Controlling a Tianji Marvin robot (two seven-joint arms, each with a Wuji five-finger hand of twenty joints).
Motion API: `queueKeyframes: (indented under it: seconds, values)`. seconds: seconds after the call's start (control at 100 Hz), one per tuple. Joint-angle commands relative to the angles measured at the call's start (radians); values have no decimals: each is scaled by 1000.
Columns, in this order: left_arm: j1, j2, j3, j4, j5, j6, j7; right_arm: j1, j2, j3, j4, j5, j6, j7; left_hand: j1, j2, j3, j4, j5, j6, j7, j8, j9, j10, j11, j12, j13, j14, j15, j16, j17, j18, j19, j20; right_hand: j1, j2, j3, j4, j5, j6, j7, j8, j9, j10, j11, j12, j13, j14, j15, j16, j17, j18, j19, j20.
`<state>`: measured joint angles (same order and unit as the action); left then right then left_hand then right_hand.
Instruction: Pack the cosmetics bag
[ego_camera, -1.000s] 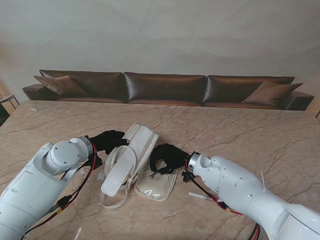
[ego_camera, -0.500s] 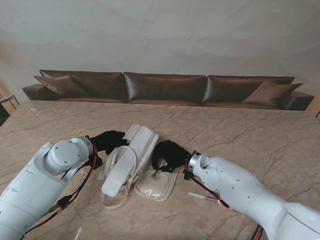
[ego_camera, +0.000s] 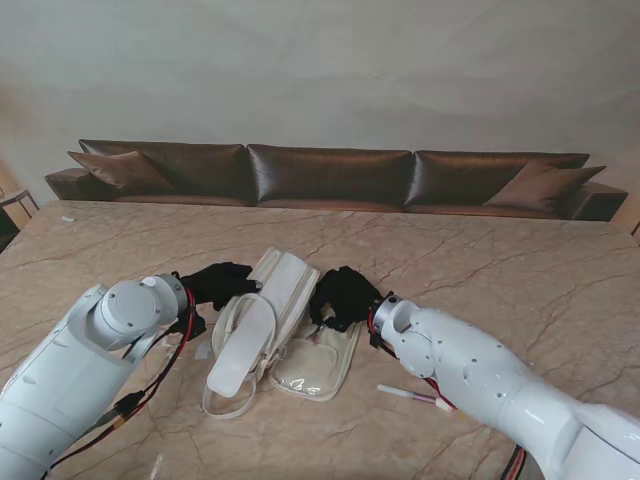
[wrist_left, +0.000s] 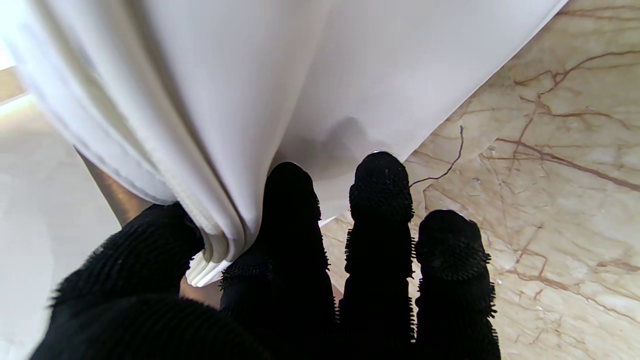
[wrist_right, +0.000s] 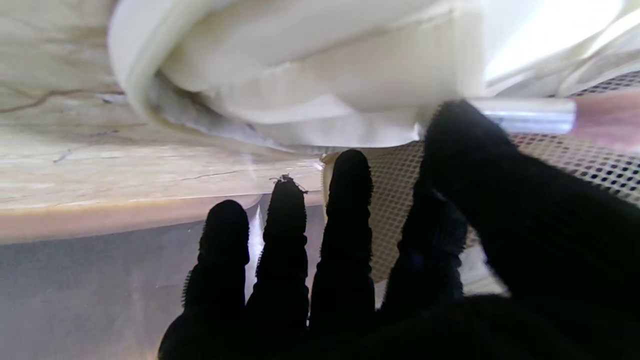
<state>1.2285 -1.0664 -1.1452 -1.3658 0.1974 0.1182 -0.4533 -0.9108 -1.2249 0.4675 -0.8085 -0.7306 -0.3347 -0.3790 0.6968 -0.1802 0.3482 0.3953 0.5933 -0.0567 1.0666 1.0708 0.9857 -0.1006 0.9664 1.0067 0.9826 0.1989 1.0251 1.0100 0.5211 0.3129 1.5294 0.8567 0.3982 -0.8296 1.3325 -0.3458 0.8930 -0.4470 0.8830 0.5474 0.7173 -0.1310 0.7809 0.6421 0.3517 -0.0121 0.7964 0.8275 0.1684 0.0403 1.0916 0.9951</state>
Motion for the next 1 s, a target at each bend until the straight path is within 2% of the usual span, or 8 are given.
queueKeyframes:
  seconds: [0.0,0.1,0.21,0.32,0.36,0.42,0.45,0.99]
  values:
    - [6,0,-5,-14,0,-1,-5,-3,14,9,-18,-10,13,7,102,115,124,56,18,-194,80,21,-9,-139,6,12,-17,6,-2,3,-6,7,4,19,26,27,2,34,28,-48,78,0,19,-5,9,6,6,-1,6,-6,-4,4,12,-1]
    - [8,0,-7,-14,3,-2,-3,-10,25,26,-34,-16,27,27,101,115,124,55,17,-196,79,21,-8,-139,6,12,-16,6,-3,2,-6,7,4,20,20,28,-6,32,13,-44,78,-10,14,-2,-1,-2,4,0,0,-7,-6,6,11,-3]
    - [8,-1,-4,-10,1,-2,-3,-18,39,45,-53,-27,46,46,101,115,124,55,16,-195,79,21,-10,-139,5,12,-17,7,-3,3,-6,7,4,20,-9,24,-36,22,-49,20,82,-133,7,4,-15,-28,4,1,-7,-6,-9,8,7,-7]
    - [8,-2,-1,-8,-1,-2,-1,-27,52,66,-69,-33,60,74,101,116,123,55,17,-196,79,21,-9,-139,6,12,-17,7,-3,3,-6,7,4,20,-41,44,-57,41,-111,155,-6,-237,-7,12,-24,-38,-4,5,-21,-9,-16,11,-5,-12]
    - [8,-2,0,-7,-2,-3,-1,-33,57,77,-78,-34,65,86,101,116,123,55,18,-196,79,21,-9,-140,6,11,-17,8,-3,3,-6,7,4,20,-64,71,-58,68,-119,197,-78,-227,-16,16,-29,-44,-5,6,-23,-8,-18,12,-9,-13]
    - [7,-2,1,-6,-2,-3,-1,-45,66,100,-98,-37,76,109,101,114,124,55,17,-196,79,21,-9,-139,6,11,-17,6,-3,3,-6,7,4,20,-113,128,-69,188,-129,253,-219,-147,-38,26,-41,-57,-17,8,-32,-8,-27,11,-23,-15]
    - [8,-2,0,-6,-2,-3,0,-54,72,115,-113,-38,84,124,100,115,123,55,16,-196,79,21,-9,-139,6,11,-17,5,-3,2,-6,7,4,20,-126,137,-75,208,-155,266,-247,-133,-54,32,-48,-61,-24,10,-35,-8,-34,10,-28,-16]
    - [10,-7,-1,1,-2,-14,21,-331,157,477,-472,-164,221,347,100,114,125,56,17,-195,80,20,-10,-139,5,10,-17,5,-3,2,-6,7,4,20,-226,170,-232,199,-380,384,-401,-191,-138,83,-141,-187,24,30,-120,-53,-44,38,-90,-28]
